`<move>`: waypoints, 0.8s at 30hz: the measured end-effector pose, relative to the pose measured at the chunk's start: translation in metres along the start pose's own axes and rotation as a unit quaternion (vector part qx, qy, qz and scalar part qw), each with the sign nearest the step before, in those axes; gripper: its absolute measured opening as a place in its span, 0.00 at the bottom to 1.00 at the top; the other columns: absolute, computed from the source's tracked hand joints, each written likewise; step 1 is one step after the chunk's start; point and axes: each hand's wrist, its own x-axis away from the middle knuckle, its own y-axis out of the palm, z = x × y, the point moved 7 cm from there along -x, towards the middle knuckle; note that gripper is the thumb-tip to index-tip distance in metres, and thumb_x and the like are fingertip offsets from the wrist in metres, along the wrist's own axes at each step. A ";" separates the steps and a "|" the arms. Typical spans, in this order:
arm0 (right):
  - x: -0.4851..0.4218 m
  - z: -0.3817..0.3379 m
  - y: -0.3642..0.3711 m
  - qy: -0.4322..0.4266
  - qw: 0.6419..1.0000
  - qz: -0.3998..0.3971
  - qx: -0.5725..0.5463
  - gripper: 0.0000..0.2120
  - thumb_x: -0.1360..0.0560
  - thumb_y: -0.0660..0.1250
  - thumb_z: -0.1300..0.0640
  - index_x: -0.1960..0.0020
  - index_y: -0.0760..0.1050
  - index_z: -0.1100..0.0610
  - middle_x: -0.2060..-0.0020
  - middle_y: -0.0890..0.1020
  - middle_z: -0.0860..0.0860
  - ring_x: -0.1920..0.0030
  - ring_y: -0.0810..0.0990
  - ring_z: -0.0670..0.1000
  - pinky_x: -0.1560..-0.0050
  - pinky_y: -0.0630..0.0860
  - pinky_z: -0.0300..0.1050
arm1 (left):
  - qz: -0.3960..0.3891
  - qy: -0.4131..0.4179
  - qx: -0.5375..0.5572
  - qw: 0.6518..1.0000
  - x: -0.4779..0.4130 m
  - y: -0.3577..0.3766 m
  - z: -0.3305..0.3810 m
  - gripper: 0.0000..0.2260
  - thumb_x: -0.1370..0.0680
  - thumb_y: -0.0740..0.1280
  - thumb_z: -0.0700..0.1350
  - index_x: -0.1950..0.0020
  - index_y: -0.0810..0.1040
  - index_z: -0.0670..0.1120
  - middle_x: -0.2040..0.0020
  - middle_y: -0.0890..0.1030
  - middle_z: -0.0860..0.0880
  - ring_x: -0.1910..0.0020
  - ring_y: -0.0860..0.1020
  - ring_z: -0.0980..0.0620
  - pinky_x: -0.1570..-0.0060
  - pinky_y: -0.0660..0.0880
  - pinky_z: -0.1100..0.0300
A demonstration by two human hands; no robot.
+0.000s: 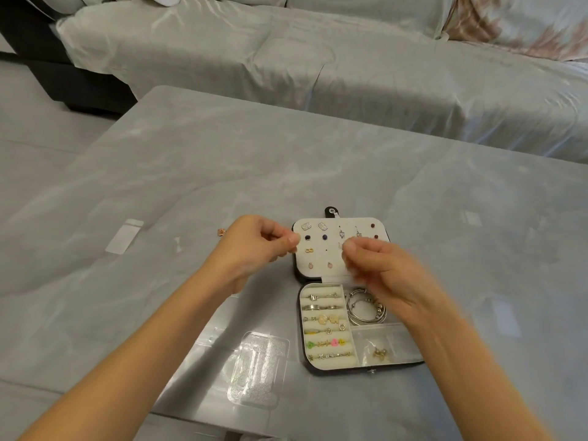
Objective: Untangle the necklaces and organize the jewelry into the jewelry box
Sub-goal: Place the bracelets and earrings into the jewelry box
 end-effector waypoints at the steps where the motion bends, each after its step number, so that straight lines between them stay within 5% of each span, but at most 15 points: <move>1: -0.003 -0.009 -0.010 -0.035 0.988 0.053 0.143 0.04 0.34 0.75 0.57 0.64 0.80 0.56 0.69 0.80 0.48 0.67 0.75 0.44 0.64 0.70 0.35 | 0.004 -0.014 0.013 1.000 -0.001 -0.003 -0.005 0.05 0.26 0.70 0.41 0.63 0.80 0.47 0.70 0.80 0.54 0.70 0.74 0.59 0.66 0.73 0.69; 5: -0.030 -0.026 -0.018 -0.058 0.900 0.061 0.427 0.04 0.31 0.74 0.56 0.62 0.82 0.56 0.67 0.79 0.49 0.67 0.72 0.44 0.64 0.68 0.32 | 0.010 -0.046 0.055 0.997 -0.006 -0.008 -0.018 0.05 0.27 0.71 0.40 0.63 0.81 0.46 0.71 0.80 0.54 0.71 0.73 0.59 0.66 0.72 0.67; 9: -0.053 -0.020 -0.014 -0.023 0.847 0.024 0.530 0.04 0.31 0.74 0.55 0.64 0.81 0.53 0.66 0.81 0.47 0.60 0.77 0.46 0.54 0.73 0.43 | 0.009 -0.054 0.092 0.994 -0.009 -0.010 -0.024 0.03 0.27 0.70 0.39 0.61 0.81 0.44 0.72 0.80 0.54 0.75 0.72 0.62 0.66 0.71 0.66; 14: -0.063 -0.021 -0.007 -0.003 0.850 -0.006 0.527 0.02 0.32 0.74 0.57 0.63 0.83 0.52 0.65 0.82 0.45 0.58 0.77 0.43 0.54 0.70 0.38 | -0.003 -0.055 0.117 0.992 -0.010 -0.014 -0.031 0.04 0.26 0.69 0.39 0.61 0.80 0.44 0.73 0.80 0.55 0.77 0.71 0.63 0.67 0.69 0.66; 17: -0.067 -0.023 -0.006 0.035 0.861 0.003 0.507 0.03 0.32 0.74 0.59 0.58 0.83 0.57 0.69 0.79 0.45 0.68 0.74 0.40 0.65 0.68 0.34 | 0.000 -0.059 0.127 0.990 -0.012 -0.018 -0.033 0.04 0.26 0.70 0.39 0.61 0.80 0.44 0.72 0.80 0.54 0.75 0.72 0.62 0.67 0.68 0.66; 19: -0.069 -0.023 -0.008 0.075 0.854 0.006 0.515 0.03 0.32 0.75 0.58 0.59 0.83 0.56 0.73 0.75 0.47 0.74 0.67 0.45 0.73 0.62 0.36 | 0.000 -0.060 0.126 0.990 -0.013 -0.020 -0.033 0.04 0.26 0.70 0.40 0.61 0.81 0.44 0.72 0.80 0.55 0.72 0.73 0.61 0.67 0.68 0.66; 24: -0.074 -0.021 -0.011 0.119 0.846 0.015 0.520 0.04 0.31 0.74 0.58 0.57 0.83 0.57 0.72 0.73 0.51 0.72 0.62 0.49 0.72 0.59 0.41 | -0.004 -0.063 0.139 0.988 -0.015 -0.022 -0.035 0.04 0.26 0.70 0.40 0.61 0.81 0.45 0.72 0.80 0.55 0.68 0.73 0.57 0.68 0.66 0.65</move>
